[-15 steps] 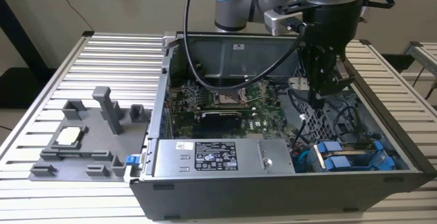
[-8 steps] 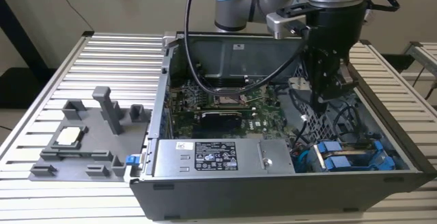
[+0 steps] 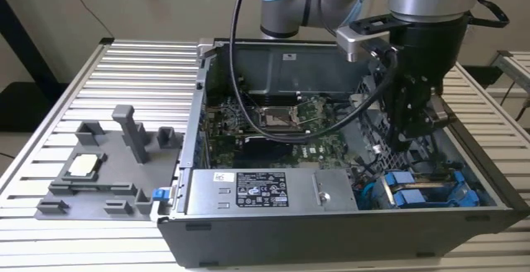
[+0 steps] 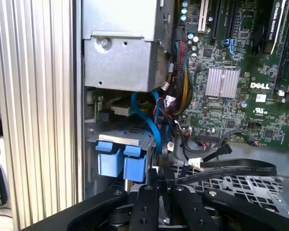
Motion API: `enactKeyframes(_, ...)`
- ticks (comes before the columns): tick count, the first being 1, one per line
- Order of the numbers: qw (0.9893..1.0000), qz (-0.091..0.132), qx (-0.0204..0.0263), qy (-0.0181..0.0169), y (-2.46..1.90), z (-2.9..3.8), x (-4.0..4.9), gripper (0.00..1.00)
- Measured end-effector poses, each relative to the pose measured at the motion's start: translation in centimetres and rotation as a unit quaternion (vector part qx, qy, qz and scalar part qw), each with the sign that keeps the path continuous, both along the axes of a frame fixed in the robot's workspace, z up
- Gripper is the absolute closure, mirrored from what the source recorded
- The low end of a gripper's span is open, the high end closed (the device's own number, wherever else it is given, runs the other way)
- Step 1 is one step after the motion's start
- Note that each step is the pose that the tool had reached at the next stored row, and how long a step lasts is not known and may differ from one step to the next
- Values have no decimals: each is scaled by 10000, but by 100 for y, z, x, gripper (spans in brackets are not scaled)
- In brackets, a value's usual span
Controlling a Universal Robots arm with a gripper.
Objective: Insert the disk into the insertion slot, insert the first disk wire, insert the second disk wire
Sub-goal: 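Insert the second disk wire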
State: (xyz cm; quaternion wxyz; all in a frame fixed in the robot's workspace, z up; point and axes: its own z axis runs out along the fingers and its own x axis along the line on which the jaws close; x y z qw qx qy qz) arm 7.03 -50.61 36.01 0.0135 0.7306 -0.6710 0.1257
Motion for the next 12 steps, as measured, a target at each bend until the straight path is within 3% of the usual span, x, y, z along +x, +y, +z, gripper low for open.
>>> enactKeyframes(9,10000,0,0,86,-278,0,157,84)
enactKeyframes(12,9999,0,0,114,-332,-1,236,84)
